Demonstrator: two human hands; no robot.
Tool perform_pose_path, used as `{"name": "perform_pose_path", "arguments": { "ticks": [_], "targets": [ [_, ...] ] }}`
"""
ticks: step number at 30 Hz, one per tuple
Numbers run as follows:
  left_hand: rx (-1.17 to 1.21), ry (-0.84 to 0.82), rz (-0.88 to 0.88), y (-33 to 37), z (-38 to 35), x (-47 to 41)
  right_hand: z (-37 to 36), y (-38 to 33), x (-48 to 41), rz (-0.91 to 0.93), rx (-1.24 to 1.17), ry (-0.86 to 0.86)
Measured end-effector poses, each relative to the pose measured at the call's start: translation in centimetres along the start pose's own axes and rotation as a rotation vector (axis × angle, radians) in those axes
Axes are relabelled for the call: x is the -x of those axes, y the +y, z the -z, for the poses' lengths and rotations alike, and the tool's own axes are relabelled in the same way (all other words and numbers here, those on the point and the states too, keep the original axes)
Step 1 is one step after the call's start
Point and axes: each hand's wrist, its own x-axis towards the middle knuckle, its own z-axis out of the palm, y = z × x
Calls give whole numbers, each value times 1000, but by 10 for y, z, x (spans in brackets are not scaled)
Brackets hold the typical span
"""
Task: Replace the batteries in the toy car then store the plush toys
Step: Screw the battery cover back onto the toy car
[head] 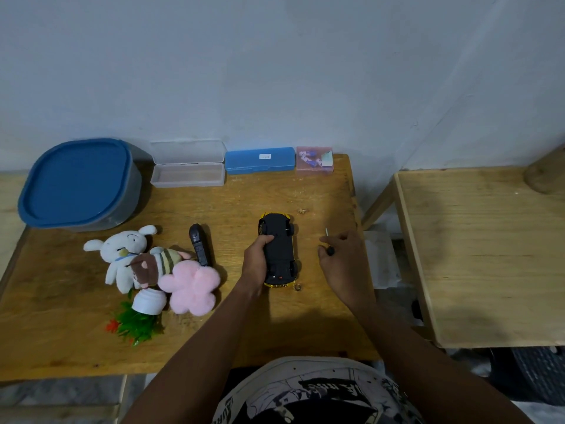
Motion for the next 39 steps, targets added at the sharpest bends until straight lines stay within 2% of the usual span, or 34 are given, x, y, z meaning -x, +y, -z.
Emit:
{"name": "perform_pose_path", "arguments": {
  "ticks": [9,27,34,39],
  "targets": [
    [0,2,-5,-1,1,-4,-3,5,-1,68,214,3],
    [-13,-9,-21,-4,5,-7,-8,8,5,182,337,42],
    [-11,-5,-29,-5,5,-6,-8,7,4,200,311,47],
    [-5,-15,-36,-4,4,-4,-11,3,1,220,390,59]
  ]
}}
